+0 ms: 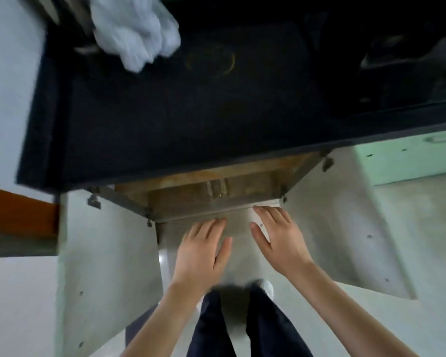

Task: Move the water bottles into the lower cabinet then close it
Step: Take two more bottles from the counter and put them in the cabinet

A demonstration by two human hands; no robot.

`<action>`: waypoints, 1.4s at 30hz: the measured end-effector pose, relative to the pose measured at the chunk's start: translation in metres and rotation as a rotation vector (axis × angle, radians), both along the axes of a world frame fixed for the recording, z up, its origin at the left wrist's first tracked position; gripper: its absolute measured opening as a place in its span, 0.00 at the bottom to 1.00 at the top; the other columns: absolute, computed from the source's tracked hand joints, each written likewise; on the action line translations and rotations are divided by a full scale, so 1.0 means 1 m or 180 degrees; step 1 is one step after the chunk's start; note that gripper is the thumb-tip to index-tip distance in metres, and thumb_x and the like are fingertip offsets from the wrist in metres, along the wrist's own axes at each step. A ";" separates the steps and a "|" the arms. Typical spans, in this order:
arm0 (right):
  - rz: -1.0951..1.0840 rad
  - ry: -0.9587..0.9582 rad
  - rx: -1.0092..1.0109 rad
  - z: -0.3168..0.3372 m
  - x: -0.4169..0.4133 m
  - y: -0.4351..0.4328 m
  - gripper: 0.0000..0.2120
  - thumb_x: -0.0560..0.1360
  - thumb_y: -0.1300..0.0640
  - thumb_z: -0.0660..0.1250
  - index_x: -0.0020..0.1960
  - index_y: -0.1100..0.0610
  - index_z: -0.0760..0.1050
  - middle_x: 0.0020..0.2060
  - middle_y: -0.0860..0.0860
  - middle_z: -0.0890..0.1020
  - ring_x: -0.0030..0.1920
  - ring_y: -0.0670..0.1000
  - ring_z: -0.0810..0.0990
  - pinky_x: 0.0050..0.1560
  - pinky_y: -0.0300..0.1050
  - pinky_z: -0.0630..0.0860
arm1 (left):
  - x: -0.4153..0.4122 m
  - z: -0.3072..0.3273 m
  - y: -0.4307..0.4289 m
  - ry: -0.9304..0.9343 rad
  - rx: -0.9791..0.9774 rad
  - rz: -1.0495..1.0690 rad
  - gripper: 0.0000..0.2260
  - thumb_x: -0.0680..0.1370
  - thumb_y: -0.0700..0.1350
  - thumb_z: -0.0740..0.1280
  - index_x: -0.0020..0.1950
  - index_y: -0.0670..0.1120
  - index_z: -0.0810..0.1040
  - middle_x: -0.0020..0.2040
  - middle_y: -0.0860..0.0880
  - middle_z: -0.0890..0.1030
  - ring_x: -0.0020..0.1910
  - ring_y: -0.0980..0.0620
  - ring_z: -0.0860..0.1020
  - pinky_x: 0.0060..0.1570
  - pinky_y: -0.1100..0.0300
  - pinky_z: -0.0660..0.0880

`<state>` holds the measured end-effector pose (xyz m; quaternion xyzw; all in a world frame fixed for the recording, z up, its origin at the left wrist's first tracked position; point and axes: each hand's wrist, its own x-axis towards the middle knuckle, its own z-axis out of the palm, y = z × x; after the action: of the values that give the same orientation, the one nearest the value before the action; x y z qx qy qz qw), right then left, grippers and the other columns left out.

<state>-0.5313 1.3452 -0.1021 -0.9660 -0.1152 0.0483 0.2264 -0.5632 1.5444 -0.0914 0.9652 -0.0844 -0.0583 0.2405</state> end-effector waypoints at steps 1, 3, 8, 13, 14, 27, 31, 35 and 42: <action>-0.0009 -0.0080 -0.0019 0.034 -0.004 -0.006 0.24 0.81 0.45 0.54 0.66 0.60 0.75 0.59 0.53 0.82 0.59 0.56 0.78 0.58 0.52 0.77 | -0.002 0.033 -0.003 -0.0047 -0.0011 -0.0025 0.22 0.81 0.55 0.53 0.66 0.46 0.77 0.62 0.50 0.80 0.61 0.48 0.77 0.60 0.52 0.74; -0.0044 -0.0256 -0.0055 0.094 -0.009 -0.017 0.25 0.81 0.44 0.53 0.67 0.59 0.75 0.59 0.52 0.81 0.60 0.55 0.78 0.59 0.50 0.75 | -0.002 0.088 -0.008 -0.0241 0.0016 -0.0036 0.22 0.81 0.56 0.53 0.66 0.46 0.77 0.63 0.50 0.80 0.63 0.47 0.77 0.61 0.51 0.73; -0.0209 -0.0906 -0.0143 0.195 -0.024 -0.044 0.23 0.80 0.47 0.56 0.67 0.60 0.75 0.58 0.53 0.81 0.59 0.55 0.78 0.57 0.52 0.77 | 0.002 0.180 -0.020 -0.0914 0.0052 -0.0138 0.25 0.81 0.56 0.53 0.71 0.45 0.73 0.69 0.46 0.76 0.70 0.42 0.71 0.68 0.47 0.69; -0.0886 -0.1390 -0.0343 0.223 -0.082 -0.060 0.23 0.81 0.46 0.55 0.65 0.59 0.76 0.59 0.53 0.81 0.60 0.57 0.78 0.59 0.55 0.77 | -0.006 0.205 -0.022 -0.1173 0.0111 -0.0799 0.24 0.81 0.56 0.53 0.74 0.48 0.70 0.73 0.47 0.71 0.74 0.45 0.66 0.71 0.48 0.65; -0.1077 -0.1378 -0.0394 0.219 -0.101 -0.062 0.22 0.81 0.46 0.55 0.65 0.58 0.76 0.59 0.52 0.81 0.60 0.57 0.77 0.59 0.53 0.76 | -0.010 0.200 -0.023 -0.1075 0.0187 -0.0938 0.25 0.81 0.57 0.51 0.75 0.49 0.68 0.74 0.48 0.70 0.75 0.45 0.65 0.71 0.49 0.63; -0.3465 -0.0332 -0.0612 0.154 -0.330 -0.113 0.23 0.79 0.46 0.56 0.64 0.59 0.77 0.56 0.54 0.83 0.56 0.59 0.80 0.53 0.53 0.79 | -0.085 0.139 -0.154 -0.0352 0.0175 -0.2986 0.24 0.78 0.56 0.56 0.65 0.45 0.79 0.61 0.44 0.81 0.61 0.42 0.78 0.61 0.46 0.75; -0.3871 -0.0635 -0.0579 0.159 -0.356 -0.178 0.22 0.80 0.47 0.57 0.65 0.60 0.77 0.58 0.53 0.82 0.58 0.57 0.78 0.55 0.53 0.78 | -0.087 0.158 -0.258 -0.0589 -0.0200 -0.3471 0.23 0.78 0.54 0.57 0.67 0.44 0.77 0.62 0.45 0.80 0.61 0.44 0.77 0.60 0.47 0.76; -0.4207 -0.0750 -0.0538 0.155 -0.384 -0.260 0.22 0.80 0.48 0.58 0.67 0.59 0.76 0.60 0.52 0.81 0.61 0.56 0.77 0.60 0.54 0.76 | -0.100 0.162 -0.374 -0.0738 -0.0292 -0.3797 0.22 0.78 0.53 0.58 0.66 0.45 0.77 0.59 0.46 0.81 0.58 0.45 0.78 0.56 0.50 0.77; -0.4537 -0.0386 -0.0317 0.144 -0.433 -0.386 0.25 0.80 0.45 0.54 0.67 0.58 0.75 0.59 0.54 0.82 0.60 0.56 0.79 0.58 0.54 0.78 | -0.157 0.147 -0.522 -0.0464 -0.0170 -0.4111 0.21 0.78 0.54 0.58 0.66 0.45 0.78 0.57 0.48 0.82 0.56 0.48 0.79 0.54 0.53 0.78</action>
<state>-0.9643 0.9595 0.0415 -0.8164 0.5338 -0.1599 0.1518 -0.7203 1.0227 0.0558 0.7155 -0.6651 -0.1234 0.1745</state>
